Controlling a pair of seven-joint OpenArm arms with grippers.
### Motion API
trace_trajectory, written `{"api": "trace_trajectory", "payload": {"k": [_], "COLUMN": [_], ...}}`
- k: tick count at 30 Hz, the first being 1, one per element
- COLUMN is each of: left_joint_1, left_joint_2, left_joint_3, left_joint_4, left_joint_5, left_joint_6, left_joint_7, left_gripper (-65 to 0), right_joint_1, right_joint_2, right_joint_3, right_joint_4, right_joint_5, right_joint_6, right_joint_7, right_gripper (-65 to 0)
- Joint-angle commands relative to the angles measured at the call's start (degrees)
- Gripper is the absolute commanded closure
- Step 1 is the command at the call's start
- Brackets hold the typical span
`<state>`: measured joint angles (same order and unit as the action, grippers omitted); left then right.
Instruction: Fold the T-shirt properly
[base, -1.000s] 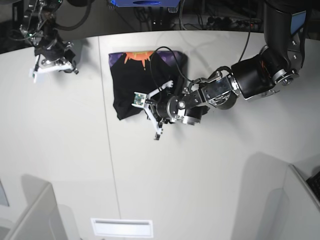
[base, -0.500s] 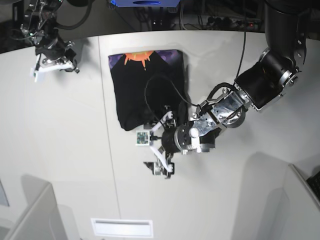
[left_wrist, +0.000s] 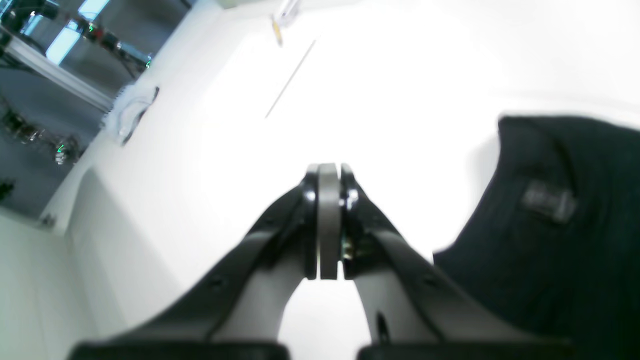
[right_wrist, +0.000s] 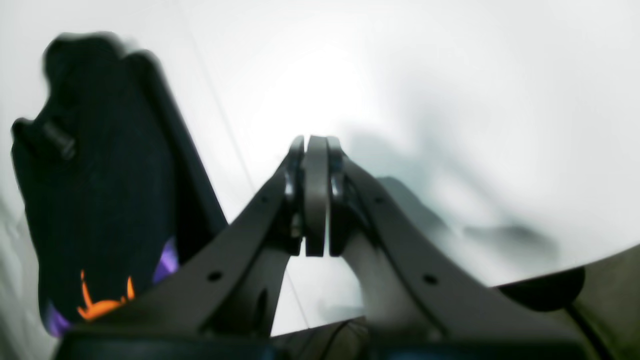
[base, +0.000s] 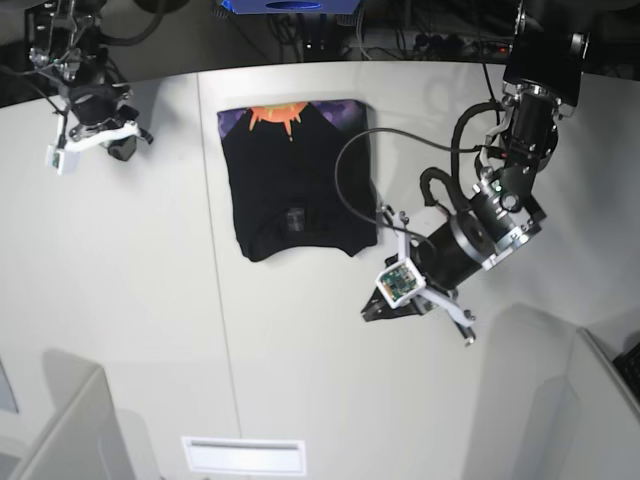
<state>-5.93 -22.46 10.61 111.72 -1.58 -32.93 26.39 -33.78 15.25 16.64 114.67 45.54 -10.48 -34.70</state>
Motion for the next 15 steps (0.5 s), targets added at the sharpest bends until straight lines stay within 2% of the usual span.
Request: {"api": "trace_trajectory", "payload": {"k": [1, 4, 6, 9, 12, 15], "left_joint_1": [0.8, 8.0, 13.8, 22.2, 29.7, 36.1], "left_joint_2": [-1.1, -3.2, -3.7, -3.7, -3.6, -3.5], "left_joint_3": [-2.1, -7.5, -10.8, -15.3, -18.4, -20.2], "left_joint_4": [1.0, 0.7, 0.5, 0.3, -0.8, -2.7], "left_joint_5": [-0.3, -0.2, -0.2, -0.2, -0.2, -0.2], "left_joint_6": [0.4, 0.4, 0.4, 0.4, 0.4, 0.4], "left_joint_7": [-2.7, -11.9, -20.7, -32.0, -38.6, -43.3], "left_gripper": [0.0, 0.0, 0.0, 0.0, 0.0, 0.0], "right_joint_1": [-1.0, -2.2, -3.6, -6.6, -10.4, -13.9], "right_joint_2": [1.3, 1.5, 1.5, 1.4, 1.4, -0.3], "right_joint_3": [0.0, -2.2, -4.8, -8.7, -10.8, -10.4], "right_joint_4": [1.0, 1.2, 1.1, 1.1, 1.0, 0.8], "right_joint_5": [-1.8, -11.5, -20.4, -30.8, -36.8, -40.0], "right_joint_6": [0.4, 0.5, 0.5, 0.5, 0.5, 0.5], "right_joint_7": [2.7, 6.6, 9.5, 17.2, 27.7, 37.6], "right_gripper": [0.0, 0.0, 0.0, 0.0, 0.0, 0.0]}}
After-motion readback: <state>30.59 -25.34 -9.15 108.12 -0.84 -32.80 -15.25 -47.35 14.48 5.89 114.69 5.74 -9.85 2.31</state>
